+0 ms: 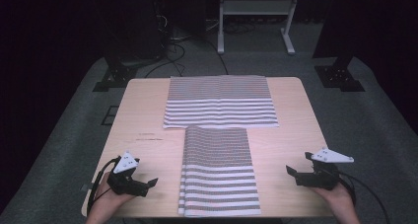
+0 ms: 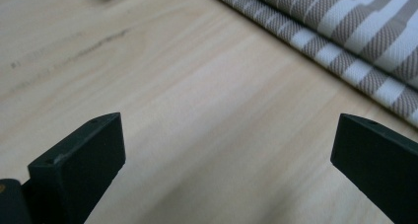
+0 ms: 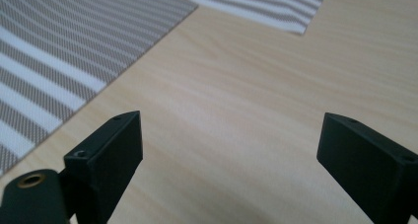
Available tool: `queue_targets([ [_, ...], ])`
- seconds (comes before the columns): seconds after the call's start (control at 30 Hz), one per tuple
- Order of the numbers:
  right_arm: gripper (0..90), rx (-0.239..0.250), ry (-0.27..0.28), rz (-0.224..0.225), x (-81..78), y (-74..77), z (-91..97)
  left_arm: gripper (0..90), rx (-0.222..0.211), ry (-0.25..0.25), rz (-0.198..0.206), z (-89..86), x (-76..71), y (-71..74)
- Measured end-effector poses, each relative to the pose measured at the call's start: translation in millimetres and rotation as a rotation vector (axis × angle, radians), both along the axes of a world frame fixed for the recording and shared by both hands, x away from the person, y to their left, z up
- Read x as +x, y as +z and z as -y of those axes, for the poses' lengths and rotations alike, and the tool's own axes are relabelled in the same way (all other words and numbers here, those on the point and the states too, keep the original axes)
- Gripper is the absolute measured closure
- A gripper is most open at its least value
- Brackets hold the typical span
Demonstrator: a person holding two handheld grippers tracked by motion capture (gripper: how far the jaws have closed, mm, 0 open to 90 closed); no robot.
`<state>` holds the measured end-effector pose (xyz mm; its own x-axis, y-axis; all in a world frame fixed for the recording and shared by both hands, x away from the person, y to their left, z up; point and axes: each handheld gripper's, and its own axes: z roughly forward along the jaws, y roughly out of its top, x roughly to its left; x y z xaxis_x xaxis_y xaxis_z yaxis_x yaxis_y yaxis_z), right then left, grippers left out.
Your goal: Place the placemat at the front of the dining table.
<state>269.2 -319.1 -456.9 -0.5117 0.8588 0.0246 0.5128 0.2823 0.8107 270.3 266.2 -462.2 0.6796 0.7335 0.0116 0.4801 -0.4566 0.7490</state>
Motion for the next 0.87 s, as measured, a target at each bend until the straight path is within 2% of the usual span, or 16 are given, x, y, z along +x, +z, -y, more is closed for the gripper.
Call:
queue_targets([
  [0.07, 9.1, -0.015, 0.005, -0.021, -5.1, -5.4, 2.3, 0.0, 0.005, -0.001, -0.014, -1.4, -2.9, -5.3],
  [0.17, 9.1, -0.034, 0.007, -0.054, -11.2, -13.5, 5.7, 0.0, 0.045, -0.006, -0.033, -2.2, -6.2, -12.0],
  [0.3, 9.1, -0.075, 0.018, -0.093, -16.8, -21.8, 6.8, 0.0, 0.051, -0.007, -0.047, -1.2, -7.2, -17.7],
  [0.33, 9.1, -0.083, 0.023, -0.099, -17.5, -23.2, 6.9, 0.0, 0.064, -0.011, -0.05, -0.6, -7.0, -18.5],
  [0.47, 9.1, -0.089, 0.042, -0.124, -17.3, -26.7, 6.4, 0.0, 0.052, -0.017, -0.048, 0.8, -5.9, -20.5],
  [0.53, 9.0, -0.098, 0.041, -0.132, -16.5, -28.4, 5.9, 0.0, 0.041, -0.018, -0.038, 1.1, -6.0, -21.6],
  [0.6, 9.1, -0.09, 0.044, -0.119, -16.4, -29.8, 6.4, 0.0, 0.036, -0.021, -0.037, 1.9, -6.0, -22.0],
  [0.67, 9.1, -0.082, 0.046, -0.104, -16.7, -31.4, 7.3, 0.0, 0.036, -0.022, -0.037, 2.0, -6.0, -22.0],
  [0.87, 9.1, -0.082, 0.044, -0.105, -17.1, -31.4, 7.3, 0.0, 0.039, -0.027, -0.036, 3.7, -6.5, -22.0],
])
